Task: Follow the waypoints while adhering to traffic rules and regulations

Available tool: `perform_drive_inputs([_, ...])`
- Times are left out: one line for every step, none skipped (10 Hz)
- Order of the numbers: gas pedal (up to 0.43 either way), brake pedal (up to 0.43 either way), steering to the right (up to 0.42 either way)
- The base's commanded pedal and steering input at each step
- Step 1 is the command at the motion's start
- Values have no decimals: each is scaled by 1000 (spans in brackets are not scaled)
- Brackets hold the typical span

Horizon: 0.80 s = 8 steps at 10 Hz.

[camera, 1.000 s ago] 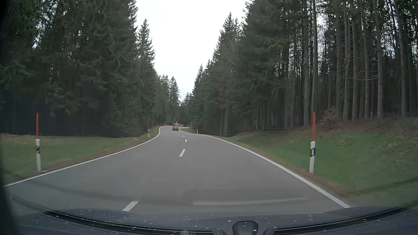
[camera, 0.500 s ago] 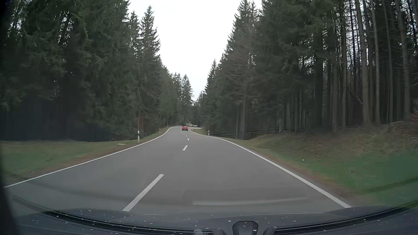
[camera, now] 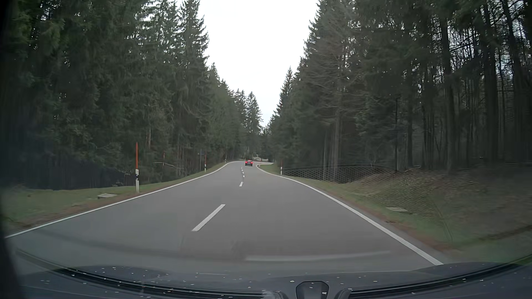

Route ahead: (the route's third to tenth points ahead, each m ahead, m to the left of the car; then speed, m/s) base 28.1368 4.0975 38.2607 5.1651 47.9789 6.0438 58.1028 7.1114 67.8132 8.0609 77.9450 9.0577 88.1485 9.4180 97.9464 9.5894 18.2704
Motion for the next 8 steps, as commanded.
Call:
perform_drive_inputs([138, 0, -30])
perform_drive_inputs([138, 0, -30])
perform_drive_inputs([138, 0, -30])
perform_drive_inputs([138, 0, -29])
perform_drive_inputs([138, 0, -28])
perform_drive_inputs([138, 0, -26])
perform_drive_inputs([130, 0, -23])
perform_drive_inputs([130, 0, -22])
